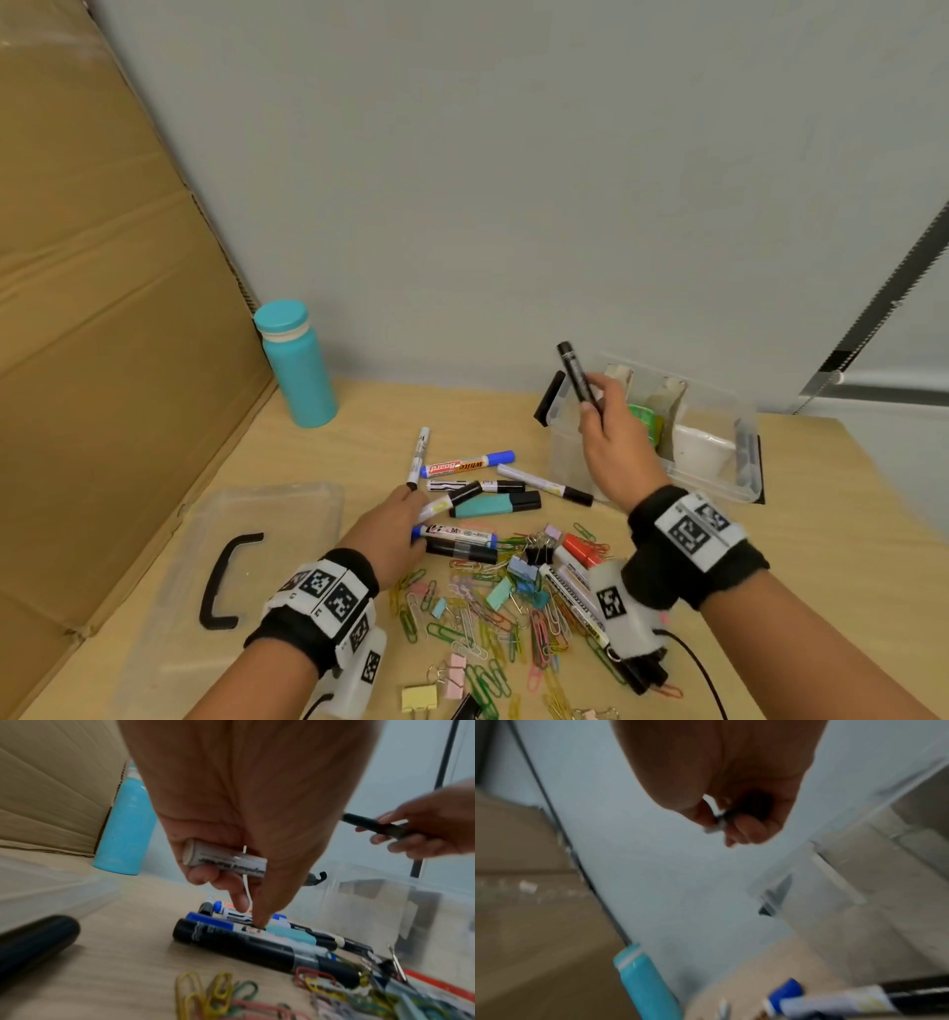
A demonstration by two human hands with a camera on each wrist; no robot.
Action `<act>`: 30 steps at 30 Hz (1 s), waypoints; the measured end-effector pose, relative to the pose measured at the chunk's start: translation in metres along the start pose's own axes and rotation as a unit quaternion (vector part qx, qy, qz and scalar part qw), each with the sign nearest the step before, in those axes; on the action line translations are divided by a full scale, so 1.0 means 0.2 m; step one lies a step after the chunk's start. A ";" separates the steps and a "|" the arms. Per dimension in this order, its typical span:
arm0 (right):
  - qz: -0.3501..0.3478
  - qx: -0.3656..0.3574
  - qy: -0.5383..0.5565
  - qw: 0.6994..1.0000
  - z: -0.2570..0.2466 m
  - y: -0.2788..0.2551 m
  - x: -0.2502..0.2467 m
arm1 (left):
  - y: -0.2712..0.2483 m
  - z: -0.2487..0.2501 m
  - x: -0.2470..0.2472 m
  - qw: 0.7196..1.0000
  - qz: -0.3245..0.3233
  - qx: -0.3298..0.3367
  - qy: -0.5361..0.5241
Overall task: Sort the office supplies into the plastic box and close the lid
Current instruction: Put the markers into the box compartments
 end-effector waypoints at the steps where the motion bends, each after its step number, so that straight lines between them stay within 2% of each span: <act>1: -0.005 0.039 0.020 0.999 0.02 0.05 -0.03 | 0.00 0.01 0.01 1.000 -0.005 0.004 0.005; 3: -0.038 0.118 0.023 0.992 0.07 0.13 -0.05 | 0.00 0.01 0.04 1.000 -0.014 0.006 0.017; 5: -0.078 0.166 -0.045 0.982 0.10 0.21 -0.04 | 0.00 0.01 0.06 0.999 -0.020 0.004 0.036; 8: -0.126 0.170 -0.201 0.957 0.12 0.32 -0.02 | 0.01 0.00 0.08 0.998 -0.026 0.003 0.054; 11: -0.173 0.177 -0.295 0.923 0.13 0.38 0.03 | 0.01 -0.01 0.10 0.996 -0.044 0.005 0.080; 15: -0.204 0.190 -0.292 0.915 0.14 0.36 0.12 | 0.02 0.00 0.09 0.995 -0.053 0.021 0.077; 17: -0.179 0.179 -0.244 0.936 0.15 0.33 0.13 | 0.01 0.00 0.07 0.997 -0.045 0.022 0.053; 18: -0.138 0.170 -0.184 0.958 0.16 0.31 0.11 | 0.01 0.00 0.05 0.999 -0.032 0.022 0.032; 20: -0.023 0.105 -0.076 0.991 0.17 0.24 0.02 | -0.02 0.00 -0.01 0.999 0.000 0.025 -0.025; 22: 0.074 0.000 -0.057 0.996 0.14 0.12 -0.06 | -0.04 0.03 -0.08 0.995 0.029 0.039 -0.082; 24: 0.095 -0.079 -0.071 0.990 0.09 -0.01 -0.08 | -0.05 0.07 -0.14 0.989 0.050 0.061 -0.124; 26: 0.022 -0.096 -0.063 0.993 0.04 -0.10 -0.02 | -0.03 0.14 -0.18 0.983 0.054 0.080 -0.153; 28: -0.098 -0.064 -0.024 0.993 0.01 -0.16 0.08 | 0.00 0.22 -0.19 0.979 0.050 0.093 -0.175; 30: -0.186 -0.011 0.089 0.978 -0.02 -0.21 0.16 | 0.03 0.28 -0.19 0.977 0.042 0.097 -0.187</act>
Point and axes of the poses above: each hand's wrist, its own y-axis towards the middle knuckle, its own x-axis out of the palm, z = x × y, the point moved 7 cm from there along y, towards the middle knuckle, and after that the axes turned 1 degree about y, right-handed, at the moved point
